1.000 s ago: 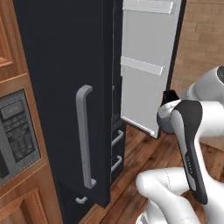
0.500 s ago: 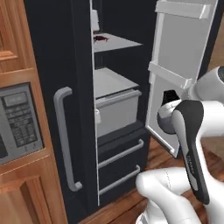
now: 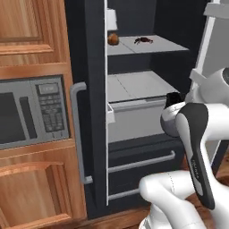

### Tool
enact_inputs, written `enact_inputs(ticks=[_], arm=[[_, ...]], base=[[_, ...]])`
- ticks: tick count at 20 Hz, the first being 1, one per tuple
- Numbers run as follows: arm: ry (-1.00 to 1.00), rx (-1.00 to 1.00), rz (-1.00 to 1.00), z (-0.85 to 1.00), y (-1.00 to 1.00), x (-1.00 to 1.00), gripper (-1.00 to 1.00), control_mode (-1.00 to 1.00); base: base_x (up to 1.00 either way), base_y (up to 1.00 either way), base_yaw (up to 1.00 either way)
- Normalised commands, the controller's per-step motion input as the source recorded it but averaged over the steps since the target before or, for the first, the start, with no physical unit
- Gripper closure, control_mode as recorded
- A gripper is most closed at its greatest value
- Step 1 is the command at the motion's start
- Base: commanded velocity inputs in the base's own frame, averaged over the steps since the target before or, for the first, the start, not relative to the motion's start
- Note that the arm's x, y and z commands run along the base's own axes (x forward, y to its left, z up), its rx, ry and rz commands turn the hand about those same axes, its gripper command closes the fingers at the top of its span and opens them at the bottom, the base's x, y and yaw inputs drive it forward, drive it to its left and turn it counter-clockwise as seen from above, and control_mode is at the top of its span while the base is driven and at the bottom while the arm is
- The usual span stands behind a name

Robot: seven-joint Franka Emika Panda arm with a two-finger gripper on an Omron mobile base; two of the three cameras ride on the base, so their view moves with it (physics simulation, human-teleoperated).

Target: Move the bread and lobster from the second highest shelf to the top shelf to make space. Then, place the pitcher from the counter on the cleared second highest shelf.

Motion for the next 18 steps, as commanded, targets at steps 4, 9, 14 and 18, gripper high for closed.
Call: enact_inputs(ticks=[4, 9, 14, 18], arm=[[0.0, 0.0, 0.0, 0.0, 0.0, 0.0, 1.0, 1.0], [0.0, 0.0, 0.0, 0.0, 0.0, 0.0, 1.0, 1.0], [0.0, 0.0, 0.0, 0.0, 0.0, 0.0, 1.0, 1.0], [0.0, 0.0, 0.0, 0.0, 0.0, 0.0, 1.0, 1.0]], base=[[0.45, -0.24, 0.21], [0.53, -0.14, 0.05], [0.58, -0.14, 0.0], [0.63, -0.24, 0.0]])
